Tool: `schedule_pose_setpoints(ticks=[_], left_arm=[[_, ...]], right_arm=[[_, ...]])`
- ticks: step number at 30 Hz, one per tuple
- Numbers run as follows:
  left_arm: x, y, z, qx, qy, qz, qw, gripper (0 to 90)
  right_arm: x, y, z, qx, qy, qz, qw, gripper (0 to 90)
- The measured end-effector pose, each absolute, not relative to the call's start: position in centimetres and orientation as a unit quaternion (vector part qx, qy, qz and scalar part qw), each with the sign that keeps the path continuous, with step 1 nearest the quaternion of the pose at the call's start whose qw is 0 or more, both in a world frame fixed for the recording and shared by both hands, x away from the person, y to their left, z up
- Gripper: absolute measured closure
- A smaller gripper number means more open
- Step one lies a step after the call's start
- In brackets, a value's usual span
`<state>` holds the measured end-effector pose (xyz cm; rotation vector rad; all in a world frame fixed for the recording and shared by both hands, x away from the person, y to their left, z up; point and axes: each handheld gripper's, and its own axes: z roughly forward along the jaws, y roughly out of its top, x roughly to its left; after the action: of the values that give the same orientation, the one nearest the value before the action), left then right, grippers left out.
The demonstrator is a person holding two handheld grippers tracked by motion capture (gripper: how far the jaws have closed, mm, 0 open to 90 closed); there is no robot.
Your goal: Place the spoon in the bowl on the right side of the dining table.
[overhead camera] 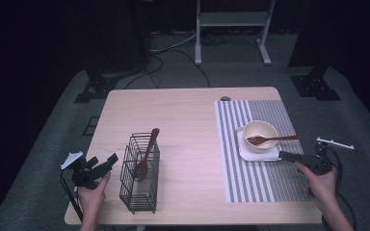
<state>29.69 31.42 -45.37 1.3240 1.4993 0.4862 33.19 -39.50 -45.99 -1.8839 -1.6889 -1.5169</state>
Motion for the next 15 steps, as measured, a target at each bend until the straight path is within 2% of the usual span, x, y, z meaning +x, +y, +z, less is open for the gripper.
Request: schedule_pose_setpoints(ticks=[15], left_arm=[[29.7, 31.5, -45.4, 0.55, 0.625, 0.202, 0.516, 1.7]], right_arm=[[32.4, -38.4, -46.8, -0.626, -0.575, -0.516, 0.104, 54.3]])
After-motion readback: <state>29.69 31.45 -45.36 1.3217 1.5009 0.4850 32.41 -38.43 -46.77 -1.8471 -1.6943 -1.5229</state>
